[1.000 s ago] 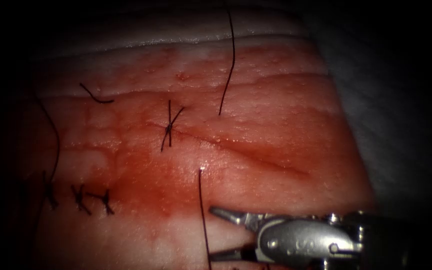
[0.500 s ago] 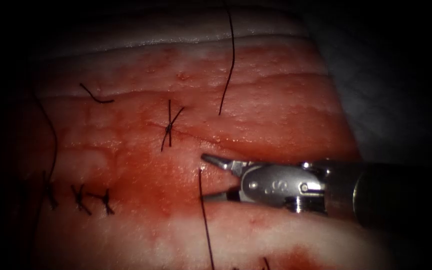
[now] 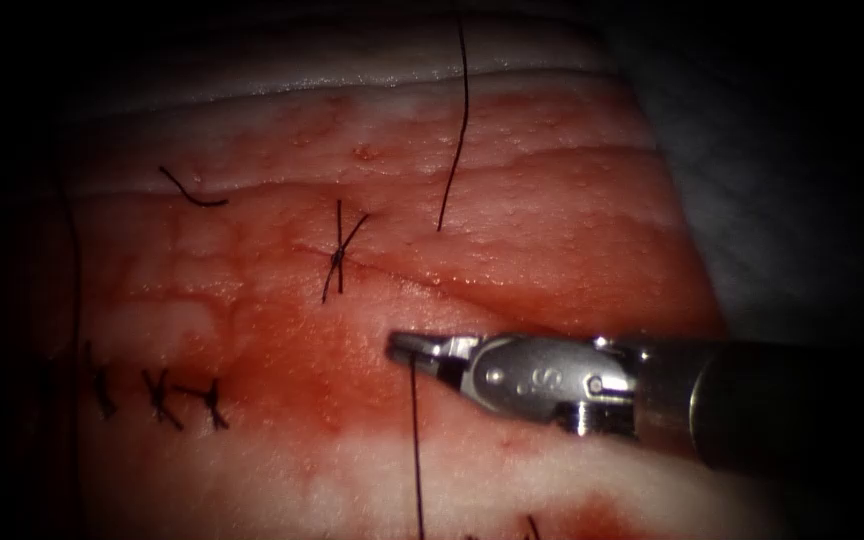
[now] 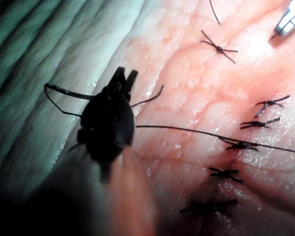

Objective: Wound Closure
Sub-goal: Using the right needle driver pull the suture through the tissue until a short tail remains above the cut.

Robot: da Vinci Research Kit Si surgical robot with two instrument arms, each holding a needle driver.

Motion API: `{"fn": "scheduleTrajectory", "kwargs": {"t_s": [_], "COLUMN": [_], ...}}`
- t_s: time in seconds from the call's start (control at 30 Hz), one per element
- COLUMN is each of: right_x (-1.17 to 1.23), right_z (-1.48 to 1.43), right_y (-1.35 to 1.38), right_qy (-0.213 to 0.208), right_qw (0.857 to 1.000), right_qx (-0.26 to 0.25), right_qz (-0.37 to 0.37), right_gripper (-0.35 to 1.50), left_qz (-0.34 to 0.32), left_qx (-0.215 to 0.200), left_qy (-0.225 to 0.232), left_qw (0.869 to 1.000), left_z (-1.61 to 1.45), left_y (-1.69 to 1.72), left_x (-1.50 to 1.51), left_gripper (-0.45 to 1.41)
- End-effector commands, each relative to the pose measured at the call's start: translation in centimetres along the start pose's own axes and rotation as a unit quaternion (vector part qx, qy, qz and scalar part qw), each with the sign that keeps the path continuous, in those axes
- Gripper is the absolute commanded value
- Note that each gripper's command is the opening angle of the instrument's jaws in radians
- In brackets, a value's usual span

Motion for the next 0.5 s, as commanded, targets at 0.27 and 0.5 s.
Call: {"fn": "scheduleTrajectory", "kwargs": {"t_s": [0.27, 0.5], "right_x": [0.21, 0.41], "right_z": [-0.14, -0.30], "right_y": [-0.37, -0.67], "right_qy": [0.000, -0.005], "right_qw": [1.000, 1.000], "right_qx": [0.008, 0.019], "right_qz": [-0.002, -0.007], "right_gripper": [-0.35, -0.35], "left_qz": [0.006, -0.011], "left_qx": [-0.006, -0.048], "left_qy": [0.013, 0.011], "left_qw": [1.000, 0.999], "left_z": [0.40, 0.56], "left_y": [-0.22, -0.10], "left_x": [-0.38, -0.43], "left_gripper": [-0.45, -0.45]}}
